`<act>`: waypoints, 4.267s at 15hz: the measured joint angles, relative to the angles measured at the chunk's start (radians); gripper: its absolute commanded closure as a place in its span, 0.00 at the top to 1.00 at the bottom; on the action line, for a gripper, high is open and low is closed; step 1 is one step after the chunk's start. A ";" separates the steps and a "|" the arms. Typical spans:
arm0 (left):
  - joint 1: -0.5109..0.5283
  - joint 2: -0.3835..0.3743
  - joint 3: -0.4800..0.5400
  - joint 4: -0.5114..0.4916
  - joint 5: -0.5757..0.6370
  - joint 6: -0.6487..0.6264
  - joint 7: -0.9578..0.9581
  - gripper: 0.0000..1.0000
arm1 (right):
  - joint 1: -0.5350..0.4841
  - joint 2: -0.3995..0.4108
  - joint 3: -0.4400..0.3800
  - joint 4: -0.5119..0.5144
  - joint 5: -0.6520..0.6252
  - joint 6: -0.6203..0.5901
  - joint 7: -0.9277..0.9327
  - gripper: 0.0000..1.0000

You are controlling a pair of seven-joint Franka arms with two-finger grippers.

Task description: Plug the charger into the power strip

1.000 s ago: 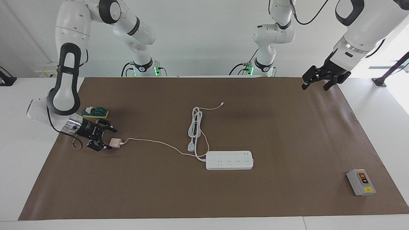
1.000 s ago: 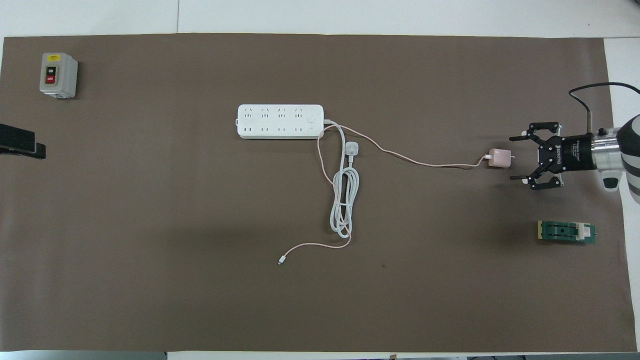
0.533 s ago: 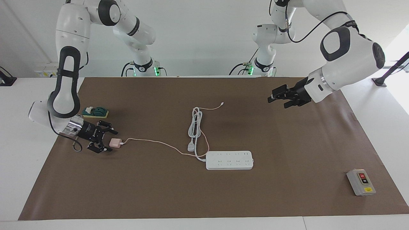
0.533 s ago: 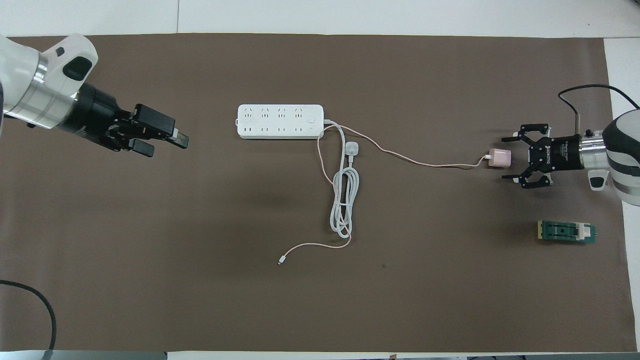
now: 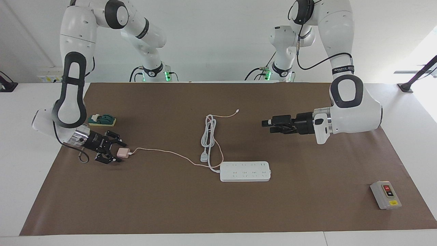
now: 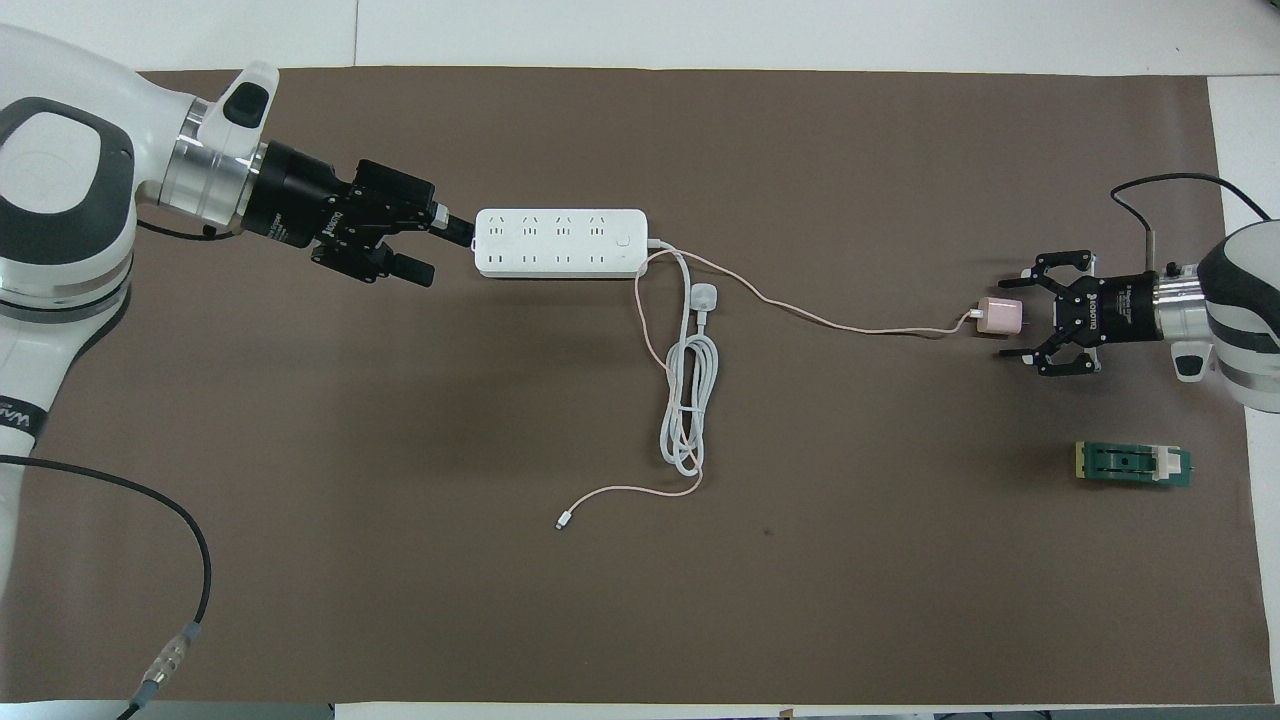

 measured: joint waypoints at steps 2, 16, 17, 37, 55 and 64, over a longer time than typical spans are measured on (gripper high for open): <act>0.000 0.004 -0.001 0.005 -0.021 0.000 0.001 1.00 | 0.000 -0.003 0.000 0.002 0.003 0.001 -0.004 0.00; -0.001 0.124 -0.031 0.035 -0.248 -0.004 0.201 1.00 | 0.207 -0.126 0.015 0.147 0.003 -0.127 0.234 0.00; -0.001 0.136 -0.033 0.035 -0.272 -0.011 0.279 1.00 | 0.252 -0.146 0.017 0.157 0.003 -0.125 0.294 0.00; 0.086 0.201 -0.038 0.019 -0.401 -0.062 0.457 1.00 | 0.779 -0.106 0.023 0.296 0.075 0.226 0.728 0.00; 0.124 0.144 -0.032 -0.057 -0.401 -0.129 0.416 1.00 | 0.850 0.159 0.018 0.671 0.069 0.233 0.833 0.00; 0.125 0.116 -0.034 -0.116 -0.401 -0.080 0.512 1.00 | 0.850 0.165 0.018 0.682 0.068 0.228 0.833 0.00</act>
